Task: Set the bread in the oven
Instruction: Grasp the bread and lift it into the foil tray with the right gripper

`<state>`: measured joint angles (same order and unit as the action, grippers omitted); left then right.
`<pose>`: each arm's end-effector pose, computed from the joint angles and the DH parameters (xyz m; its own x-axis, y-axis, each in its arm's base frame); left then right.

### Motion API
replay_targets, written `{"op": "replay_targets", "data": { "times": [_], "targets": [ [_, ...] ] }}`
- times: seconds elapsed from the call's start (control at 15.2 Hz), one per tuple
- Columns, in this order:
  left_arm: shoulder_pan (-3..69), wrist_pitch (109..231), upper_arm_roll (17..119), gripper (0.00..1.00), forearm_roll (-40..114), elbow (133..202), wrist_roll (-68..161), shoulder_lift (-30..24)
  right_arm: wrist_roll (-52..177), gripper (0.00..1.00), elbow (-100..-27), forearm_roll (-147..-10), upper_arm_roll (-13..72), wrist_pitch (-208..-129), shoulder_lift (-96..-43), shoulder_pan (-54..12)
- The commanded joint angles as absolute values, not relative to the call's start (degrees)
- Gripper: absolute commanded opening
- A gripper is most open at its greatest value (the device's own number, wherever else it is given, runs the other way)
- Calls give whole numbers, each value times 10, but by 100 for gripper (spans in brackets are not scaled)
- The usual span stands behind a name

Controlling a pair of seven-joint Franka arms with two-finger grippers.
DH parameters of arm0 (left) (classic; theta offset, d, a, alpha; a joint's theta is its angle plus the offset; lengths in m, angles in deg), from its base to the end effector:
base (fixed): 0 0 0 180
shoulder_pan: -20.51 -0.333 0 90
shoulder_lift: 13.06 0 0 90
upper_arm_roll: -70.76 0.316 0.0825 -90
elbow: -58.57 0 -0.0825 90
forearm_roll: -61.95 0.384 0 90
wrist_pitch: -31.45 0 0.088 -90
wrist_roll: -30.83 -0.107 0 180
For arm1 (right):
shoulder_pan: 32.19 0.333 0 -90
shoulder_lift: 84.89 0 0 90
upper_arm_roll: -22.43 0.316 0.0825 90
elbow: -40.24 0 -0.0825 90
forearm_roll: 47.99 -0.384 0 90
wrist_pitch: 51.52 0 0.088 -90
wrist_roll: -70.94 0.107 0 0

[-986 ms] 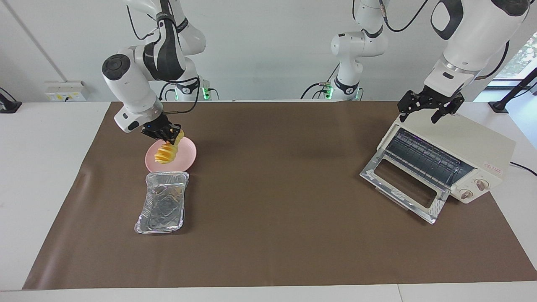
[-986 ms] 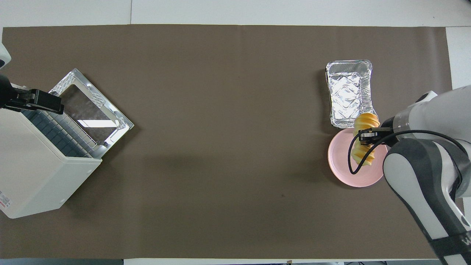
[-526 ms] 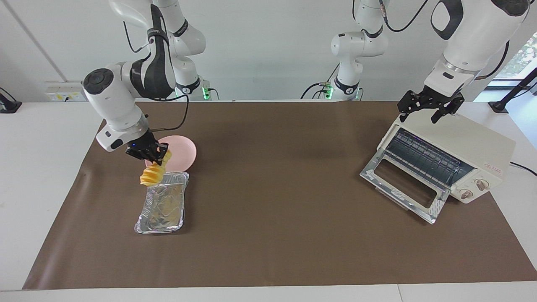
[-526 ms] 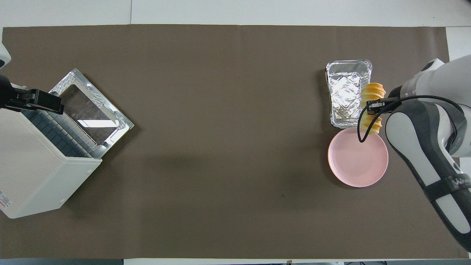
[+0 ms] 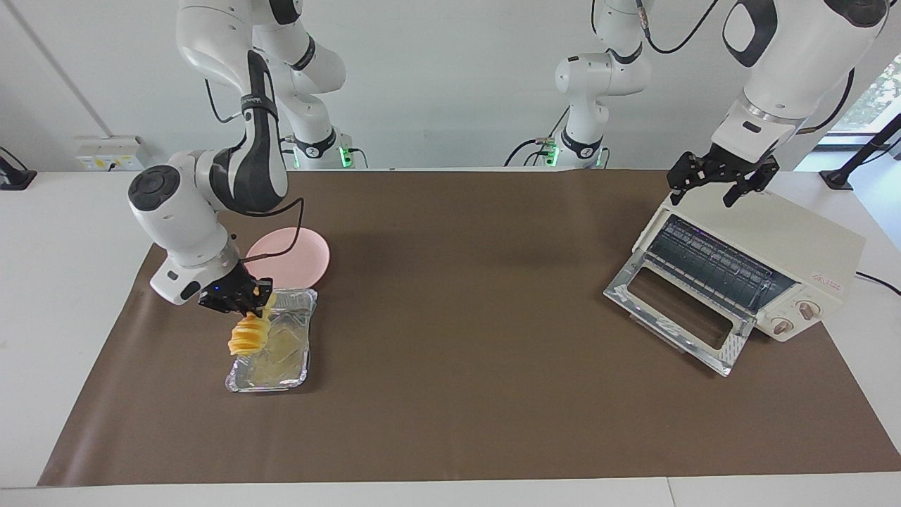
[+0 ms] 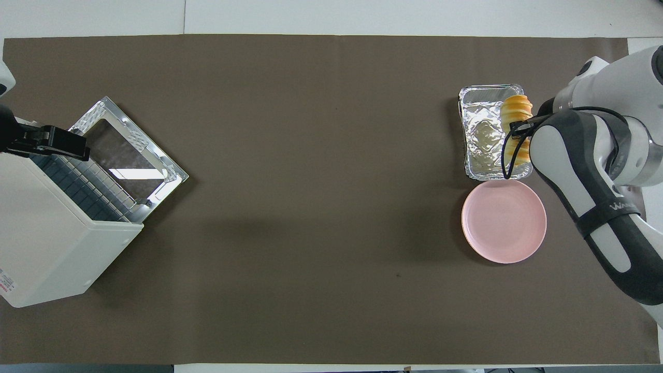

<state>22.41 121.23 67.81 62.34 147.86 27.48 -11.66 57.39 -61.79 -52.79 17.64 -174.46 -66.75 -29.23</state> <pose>0.5595 -0.0464 0.6164 0.9896 -0.1426 -0.0161 -0.1427 -0.9898 -0.0046 0.6432 -0.0130 0.3840 0.9848 0.1635 0.0584 0.1656 -0.9856 -0.0337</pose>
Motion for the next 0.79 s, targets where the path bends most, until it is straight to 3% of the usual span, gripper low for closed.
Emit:
{"op": "replay_targets", "data": {
  "times": [0.0, 0.13, 0.39, 0.46, 0.53, 0.59, 0.72],
  "targets": [
    [218, 1215, 676, 100, 612, 1493, 279, -131, 561, 19, -605, -541, 179, -1767, -634, -290],
    [218, 1215, 676, 100, 612, 1493, 279, -131, 564, 20, -614, -542, 180, -1773, -631, -285],
    [218, 1215, 676, 100, 612, 1493, 279, -131, 578, 37, -642, -543, 181, -1802, -632, -274],
    [218, 1215, 676, 100, 612, 1493, 279, -132, 586, 51, -648, -543, 181, -1811, -633, -271],
    [218, 1215, 676, 100, 612, 1493, 279, -132, 592, 81, -648, -542, 181, -1812, -633, -268],
    [217, 1215, 676, 100, 612, 1493, 279, -132, 594, 100, -646, -542, 181, -1811, -633, -268],
    [218, 1215, 676, 100, 612, 1493, 279, -132, 593, 100, -644, -542, 181, -1810, -632, -269]
  ]
}}
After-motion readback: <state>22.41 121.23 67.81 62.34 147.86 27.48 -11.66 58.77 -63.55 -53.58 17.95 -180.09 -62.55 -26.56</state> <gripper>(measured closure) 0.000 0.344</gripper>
